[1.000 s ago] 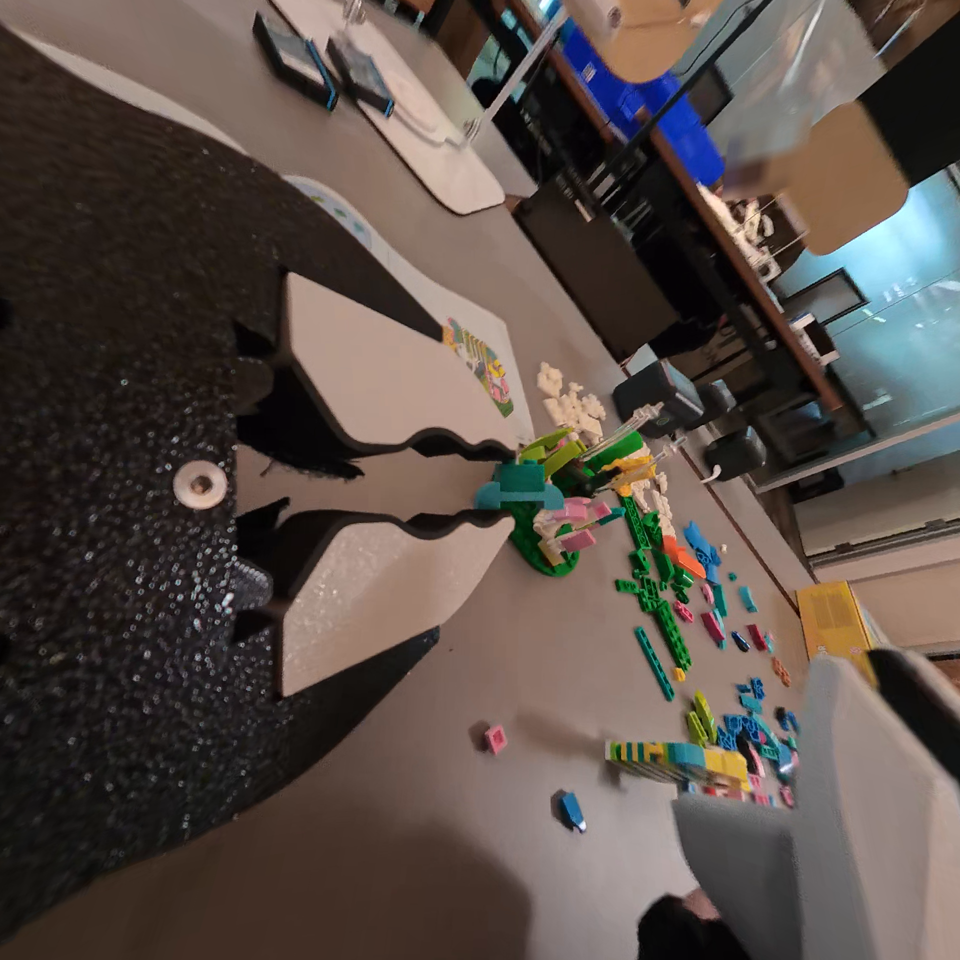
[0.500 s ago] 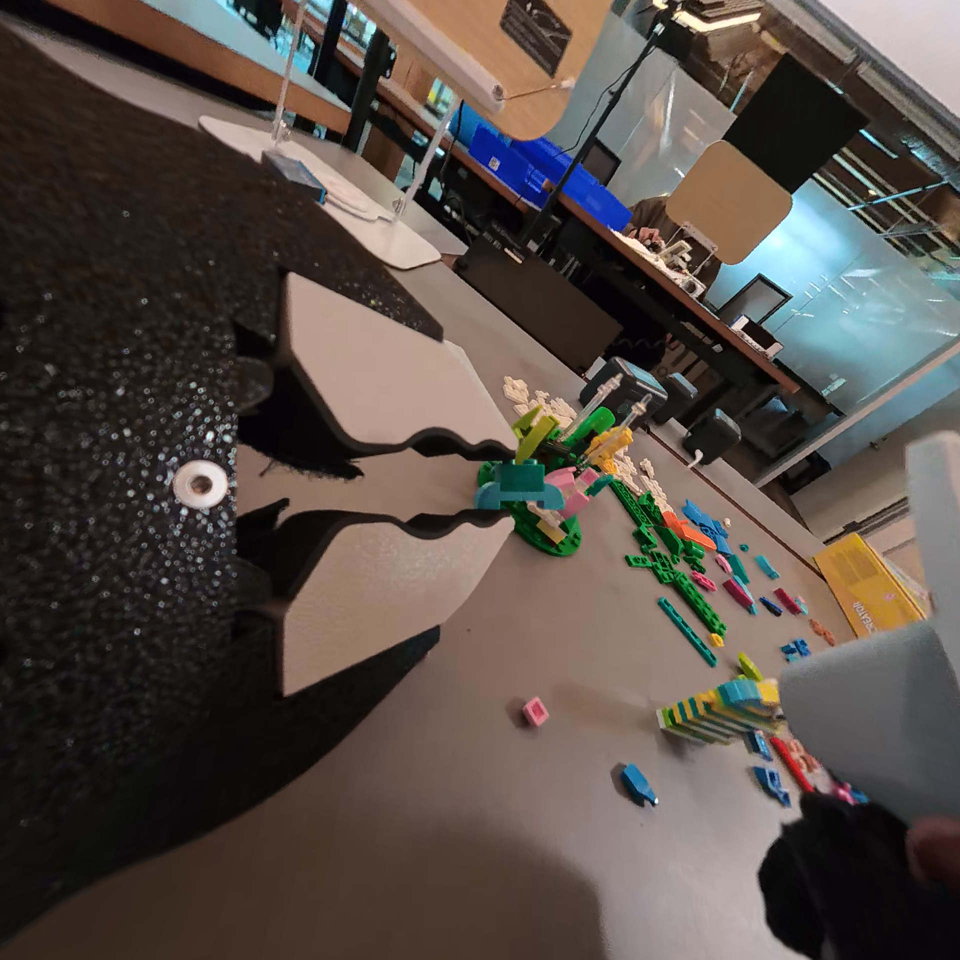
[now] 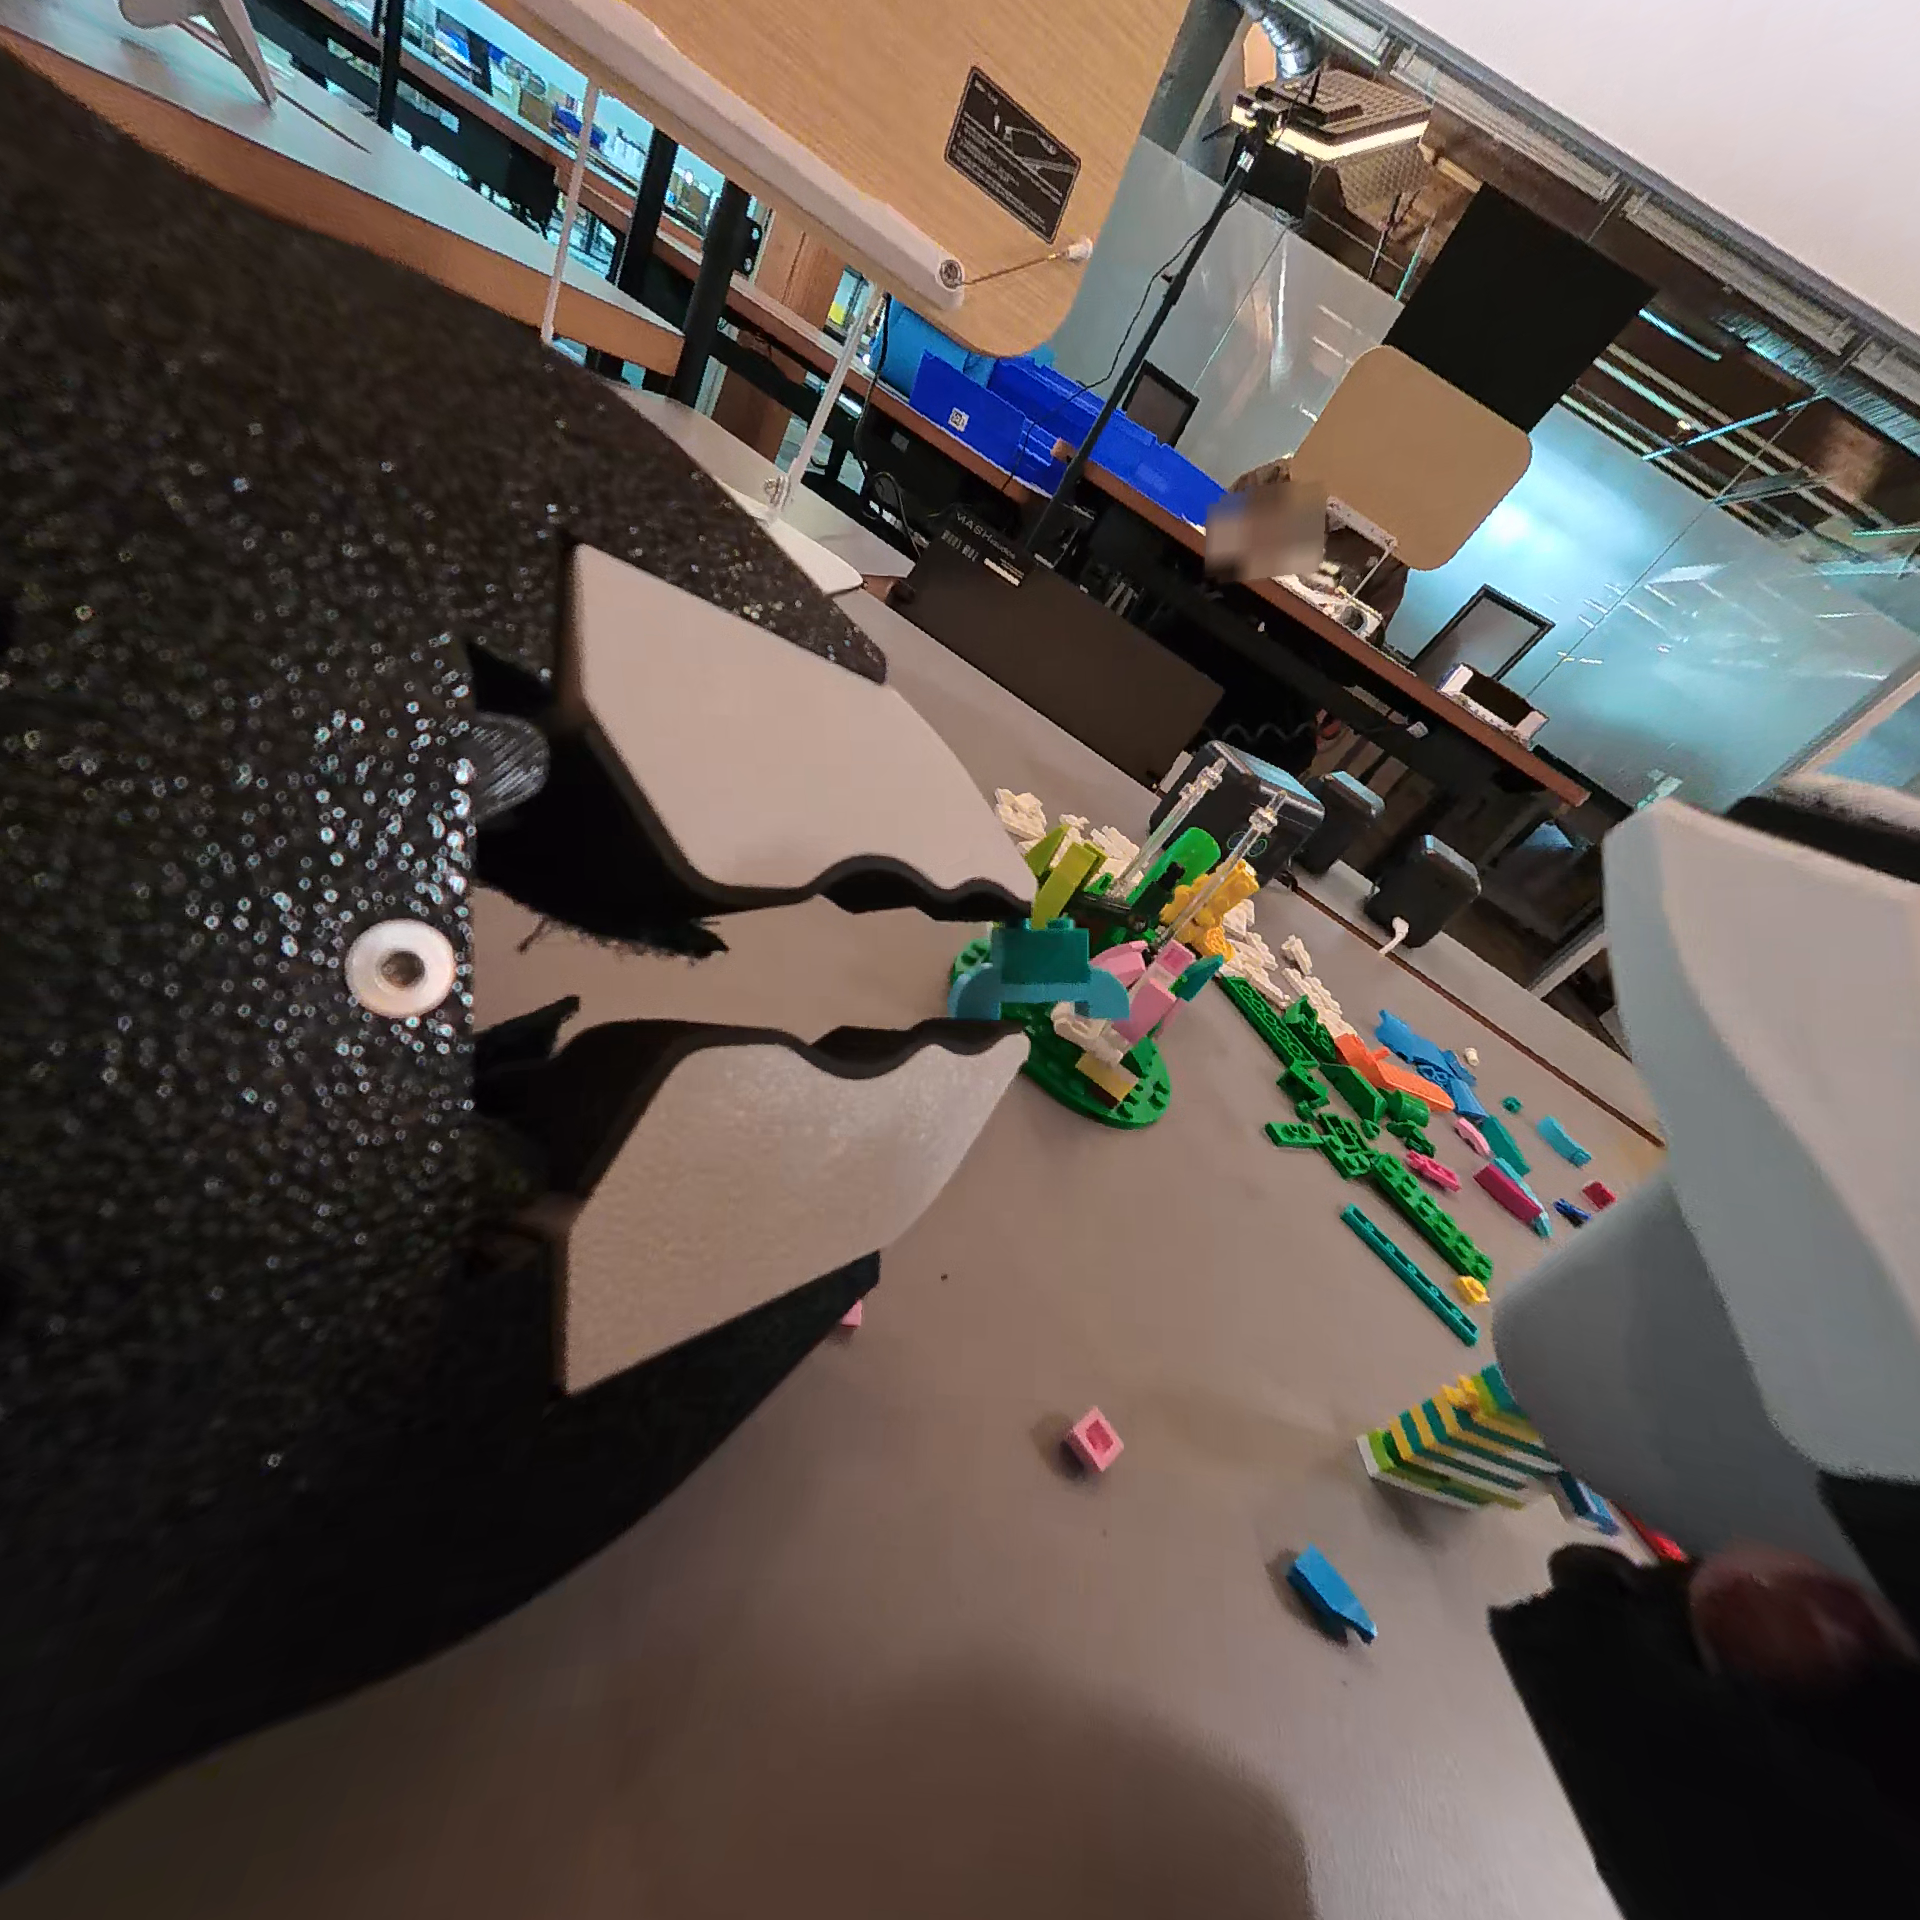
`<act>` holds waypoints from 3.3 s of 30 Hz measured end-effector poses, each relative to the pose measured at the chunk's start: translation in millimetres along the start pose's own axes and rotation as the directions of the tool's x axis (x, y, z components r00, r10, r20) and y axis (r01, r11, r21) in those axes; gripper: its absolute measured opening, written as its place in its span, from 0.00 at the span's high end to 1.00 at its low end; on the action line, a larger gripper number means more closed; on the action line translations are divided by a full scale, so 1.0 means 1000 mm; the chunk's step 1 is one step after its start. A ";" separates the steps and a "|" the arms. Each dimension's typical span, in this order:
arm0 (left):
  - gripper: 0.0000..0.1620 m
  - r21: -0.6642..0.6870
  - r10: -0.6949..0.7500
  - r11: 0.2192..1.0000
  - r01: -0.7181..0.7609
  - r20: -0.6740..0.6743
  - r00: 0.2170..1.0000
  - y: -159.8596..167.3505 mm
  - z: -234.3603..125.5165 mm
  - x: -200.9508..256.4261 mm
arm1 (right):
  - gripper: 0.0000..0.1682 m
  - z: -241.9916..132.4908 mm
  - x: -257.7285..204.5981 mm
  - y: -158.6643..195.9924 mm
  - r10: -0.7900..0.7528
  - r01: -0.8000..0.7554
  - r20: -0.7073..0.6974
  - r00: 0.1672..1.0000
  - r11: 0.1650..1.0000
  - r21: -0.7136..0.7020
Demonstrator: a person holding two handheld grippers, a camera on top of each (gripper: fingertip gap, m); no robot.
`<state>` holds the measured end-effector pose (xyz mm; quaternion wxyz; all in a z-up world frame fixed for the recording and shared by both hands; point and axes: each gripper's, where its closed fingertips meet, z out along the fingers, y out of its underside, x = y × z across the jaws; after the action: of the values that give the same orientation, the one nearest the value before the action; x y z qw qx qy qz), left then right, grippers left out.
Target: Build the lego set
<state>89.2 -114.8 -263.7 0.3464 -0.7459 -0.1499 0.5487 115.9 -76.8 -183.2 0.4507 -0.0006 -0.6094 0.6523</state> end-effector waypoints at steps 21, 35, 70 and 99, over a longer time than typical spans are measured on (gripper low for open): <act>0.89 0.119 -0.101 0.988 0.100 0.001 0.995 -0.012 -0.010 -0.010 | 0.96 -0.002 0.008 -0.002 0.068 -0.067 -0.043 0.997 0.998 0.017; 0.89 0.163 -0.073 0.985 0.061 0.065 0.995 -0.020 -0.022 -0.016 | 0.96 -0.007 0.015 -0.013 -0.036 0.043 -0.114 0.993 0.997 0.063; 0.89 -0.310 -0.546 0.831 0.462 -0.299 0.782 0.044 -0.029 0.000 | 0.95 0.001 -0.067 0.049 0.280 -0.043 0.400 0.873 0.860 -0.508; 0.79 -0.162 -0.437 0.898 0.408 -0.420 0.795 0.026 -0.048 0.006 | 0.96 0.010 -0.086 0.064 0.694 -0.338 0.224 0.684 0.573 -0.746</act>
<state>131.8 -147.0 -278.3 0.4614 -0.8095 -0.2464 0.2668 123.6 -126.0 -278.7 0.0282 -0.1753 -0.8595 0.4792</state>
